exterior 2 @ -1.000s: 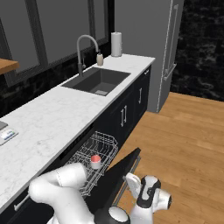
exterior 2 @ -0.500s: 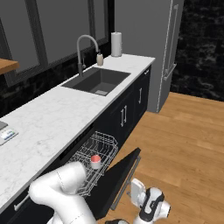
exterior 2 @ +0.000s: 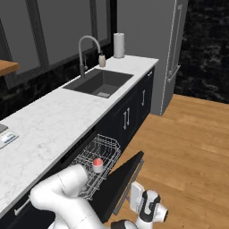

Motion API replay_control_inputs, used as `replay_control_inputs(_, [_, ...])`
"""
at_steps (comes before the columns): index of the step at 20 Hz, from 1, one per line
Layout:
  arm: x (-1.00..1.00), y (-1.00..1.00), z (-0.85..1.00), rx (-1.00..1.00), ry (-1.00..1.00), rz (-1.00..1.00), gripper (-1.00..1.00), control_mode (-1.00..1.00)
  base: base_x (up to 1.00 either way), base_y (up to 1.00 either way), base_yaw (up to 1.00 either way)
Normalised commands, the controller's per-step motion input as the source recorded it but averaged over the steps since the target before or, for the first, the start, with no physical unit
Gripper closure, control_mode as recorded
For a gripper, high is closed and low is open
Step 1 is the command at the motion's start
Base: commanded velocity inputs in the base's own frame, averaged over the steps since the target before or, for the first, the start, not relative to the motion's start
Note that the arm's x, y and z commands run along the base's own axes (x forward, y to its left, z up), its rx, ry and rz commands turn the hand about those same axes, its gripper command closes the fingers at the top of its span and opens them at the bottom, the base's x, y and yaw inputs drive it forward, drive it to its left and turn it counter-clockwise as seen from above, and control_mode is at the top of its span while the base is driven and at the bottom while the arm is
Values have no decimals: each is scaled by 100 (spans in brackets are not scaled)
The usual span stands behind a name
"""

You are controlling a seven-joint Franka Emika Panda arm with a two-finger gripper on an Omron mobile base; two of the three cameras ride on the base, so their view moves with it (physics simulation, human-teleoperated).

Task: Pick up the cup and bowl from the counter, place them in the dishwasher, and close the dishwasher door.

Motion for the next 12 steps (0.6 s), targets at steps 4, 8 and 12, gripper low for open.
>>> replay_control_inputs(4, [41, -23, -90, 17, 8, 9, -100, -100, 0, 0, 0])
replay_control_inputs(8, [49, -49, -98, 21, 12, 9, -100, -100, 0, 0, 0])
replay_control_inputs(12, [34, -65, -85, 25, 11, 8, -100, -100, 0, 0, 0])
